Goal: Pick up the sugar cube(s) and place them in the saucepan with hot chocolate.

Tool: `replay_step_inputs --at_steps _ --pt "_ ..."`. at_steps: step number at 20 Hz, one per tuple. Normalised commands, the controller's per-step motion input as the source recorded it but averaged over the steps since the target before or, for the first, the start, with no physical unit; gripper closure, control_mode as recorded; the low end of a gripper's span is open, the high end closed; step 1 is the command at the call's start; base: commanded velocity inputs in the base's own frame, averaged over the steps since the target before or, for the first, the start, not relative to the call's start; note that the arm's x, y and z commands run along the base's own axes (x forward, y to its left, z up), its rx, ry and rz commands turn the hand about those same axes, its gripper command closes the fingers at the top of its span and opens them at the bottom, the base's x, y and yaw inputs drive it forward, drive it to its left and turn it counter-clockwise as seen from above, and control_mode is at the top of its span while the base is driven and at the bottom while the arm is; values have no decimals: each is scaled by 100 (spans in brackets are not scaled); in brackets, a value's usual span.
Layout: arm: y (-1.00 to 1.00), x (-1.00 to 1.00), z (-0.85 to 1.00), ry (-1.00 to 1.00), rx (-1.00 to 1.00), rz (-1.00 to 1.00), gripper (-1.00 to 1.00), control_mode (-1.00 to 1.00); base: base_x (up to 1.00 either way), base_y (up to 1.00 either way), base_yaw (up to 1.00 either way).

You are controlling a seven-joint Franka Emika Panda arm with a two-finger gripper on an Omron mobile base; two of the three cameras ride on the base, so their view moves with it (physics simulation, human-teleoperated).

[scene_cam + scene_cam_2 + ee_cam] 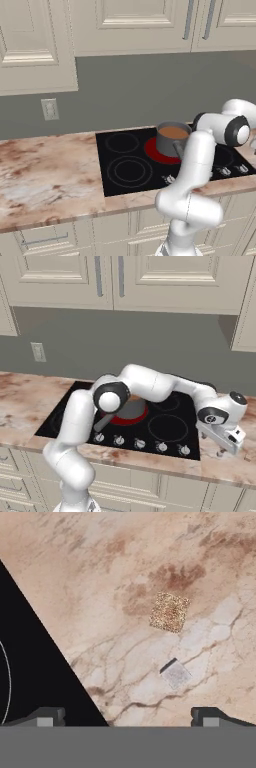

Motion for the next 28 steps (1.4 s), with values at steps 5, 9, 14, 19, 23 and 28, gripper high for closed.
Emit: replay_step_inputs --at_steps 5,9,14,19,23,28 --pt "0 -4 -17 0 0 0 -100 -100 0 0 0" --pt "0 0 -27 0 -1 0 -100 -100 0 0 0" --pt "0 -2 0 10 -17 0 -100 -100 0 0 0" --pt "0 0 0 16 -19 0 -100 -100 0 0 0" --pt "8 -6 -21 0 -2 1 -100 -100 0 0 0" --pt "0 0 -21 1 0 0 -100 -100 0 0 0"
